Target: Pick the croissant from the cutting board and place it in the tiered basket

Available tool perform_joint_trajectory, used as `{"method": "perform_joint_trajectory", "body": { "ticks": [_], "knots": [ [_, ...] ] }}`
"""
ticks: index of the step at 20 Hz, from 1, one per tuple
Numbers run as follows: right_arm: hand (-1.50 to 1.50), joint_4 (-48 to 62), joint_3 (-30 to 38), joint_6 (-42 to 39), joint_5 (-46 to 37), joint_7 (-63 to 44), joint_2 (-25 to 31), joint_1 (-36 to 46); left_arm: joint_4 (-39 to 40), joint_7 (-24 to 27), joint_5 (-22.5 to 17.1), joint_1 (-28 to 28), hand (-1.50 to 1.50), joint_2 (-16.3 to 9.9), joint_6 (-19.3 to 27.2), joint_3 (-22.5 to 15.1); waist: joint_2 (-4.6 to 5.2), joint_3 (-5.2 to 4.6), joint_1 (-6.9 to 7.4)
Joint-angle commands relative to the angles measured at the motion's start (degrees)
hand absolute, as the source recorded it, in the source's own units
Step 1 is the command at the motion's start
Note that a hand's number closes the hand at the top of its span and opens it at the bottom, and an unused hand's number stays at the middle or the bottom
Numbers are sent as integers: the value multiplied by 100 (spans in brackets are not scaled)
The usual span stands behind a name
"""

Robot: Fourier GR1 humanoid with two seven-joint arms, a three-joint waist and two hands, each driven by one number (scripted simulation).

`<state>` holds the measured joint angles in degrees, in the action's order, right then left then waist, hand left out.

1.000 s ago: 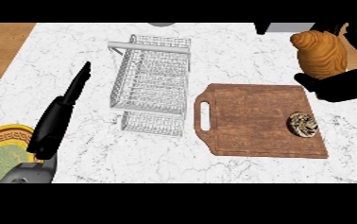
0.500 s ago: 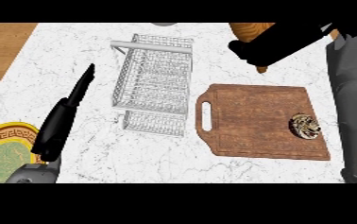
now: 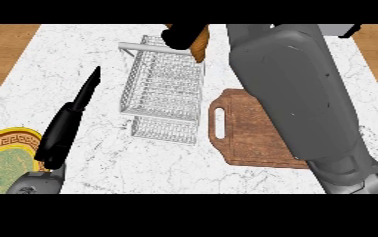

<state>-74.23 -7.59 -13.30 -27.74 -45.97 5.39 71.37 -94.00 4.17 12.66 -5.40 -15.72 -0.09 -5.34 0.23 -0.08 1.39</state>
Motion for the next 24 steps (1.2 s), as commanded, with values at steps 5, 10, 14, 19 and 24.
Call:
{"method": "perform_joint_trajectory", "body": {
  "ticks": [5, 10, 14, 19, 24],
  "knots": [
    [150, 1984, -482, 1641, 231, 510, -528, 462, -117, 19, 95, 109, 0, 58, -73, -90, 31, -1, 176],
    [-150, 2696, -523, 2336, 1124, 1522, -535, 404, -174, -47, 98, -32, 0, 116, -124, -130, 57, 1, 251],
    [-150, 3090, -678, 2877, 1917, 2174, -537, 501, 87, -259, 289, -543, 0, 345, 3, -263, 96, -1, 301],
    [-150, 3043, -347, 4000, 2142, 2825, -538, 581, 2, 53, 138, -73, 0, 145, -134, -85, 43, 1, 212],
    [-150, 3307, 177, 5029, 1700, 2816, -266, 468, -266, -277, 78, -23, 0, 150, -93, 41, -9, 10, 6]
  ]
}}
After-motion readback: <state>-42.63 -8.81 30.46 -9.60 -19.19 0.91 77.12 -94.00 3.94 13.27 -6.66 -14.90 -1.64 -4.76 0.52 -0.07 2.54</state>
